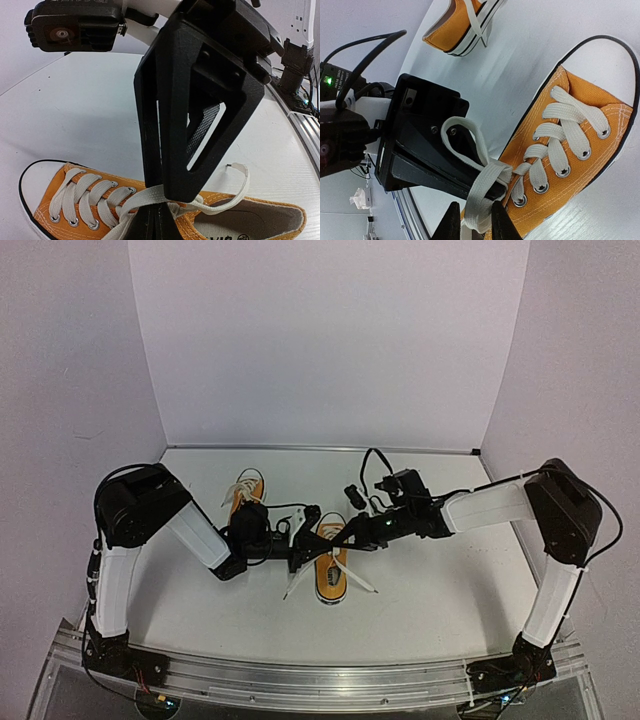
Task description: Tie the shoes
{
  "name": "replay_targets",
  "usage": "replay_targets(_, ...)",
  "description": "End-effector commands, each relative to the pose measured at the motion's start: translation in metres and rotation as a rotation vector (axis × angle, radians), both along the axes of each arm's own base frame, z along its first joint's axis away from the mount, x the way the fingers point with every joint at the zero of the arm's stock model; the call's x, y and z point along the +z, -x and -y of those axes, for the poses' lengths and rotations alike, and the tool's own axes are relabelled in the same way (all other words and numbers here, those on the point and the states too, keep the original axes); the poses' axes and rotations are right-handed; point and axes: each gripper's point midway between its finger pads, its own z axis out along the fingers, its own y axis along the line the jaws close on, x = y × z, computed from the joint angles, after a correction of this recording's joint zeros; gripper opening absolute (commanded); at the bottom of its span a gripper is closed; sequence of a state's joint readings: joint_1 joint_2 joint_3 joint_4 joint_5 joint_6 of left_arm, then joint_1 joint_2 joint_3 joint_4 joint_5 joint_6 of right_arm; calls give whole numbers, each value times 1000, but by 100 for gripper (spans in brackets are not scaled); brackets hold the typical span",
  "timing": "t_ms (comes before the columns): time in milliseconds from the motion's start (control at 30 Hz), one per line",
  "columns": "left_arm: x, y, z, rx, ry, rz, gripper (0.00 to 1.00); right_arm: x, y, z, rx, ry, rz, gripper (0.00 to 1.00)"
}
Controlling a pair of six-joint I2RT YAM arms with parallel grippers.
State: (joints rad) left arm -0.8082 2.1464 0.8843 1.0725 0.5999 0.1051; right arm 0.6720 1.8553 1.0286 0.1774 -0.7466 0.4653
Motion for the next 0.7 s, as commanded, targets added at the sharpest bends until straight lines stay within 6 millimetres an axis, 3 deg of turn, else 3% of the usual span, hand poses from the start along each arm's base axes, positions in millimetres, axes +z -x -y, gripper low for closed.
replay_targets(0,10,-5,8,-11,26,33,0,20,-7,-9,21,-42,48,16)
replay_targets(233,8,-6,8,-13,19,31,0,26,-5,-12,27,-51,54,11)
replay_targets(667,-2,-2,8,-31,-32,47,0,35,-9,-11,-3,-39,84,11)
